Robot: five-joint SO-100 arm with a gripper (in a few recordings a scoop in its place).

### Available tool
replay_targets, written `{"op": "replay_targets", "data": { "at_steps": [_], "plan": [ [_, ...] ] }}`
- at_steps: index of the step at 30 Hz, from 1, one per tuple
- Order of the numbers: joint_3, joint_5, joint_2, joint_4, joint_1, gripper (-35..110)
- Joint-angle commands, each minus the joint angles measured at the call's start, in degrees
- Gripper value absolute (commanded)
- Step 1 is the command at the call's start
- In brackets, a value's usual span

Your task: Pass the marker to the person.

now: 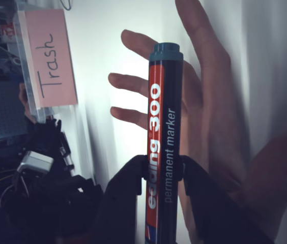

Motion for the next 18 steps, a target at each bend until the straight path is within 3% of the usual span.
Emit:
{"op": "replay_targets", "data": {
  "at_steps": [1, 18],
  "plan": [
    [-0.97, -1.41, 6.15, 0.7, 1.14, -5],
    [2.29, -1.76, 7.82, 0.62, 2.64, -5]
  ]
}}
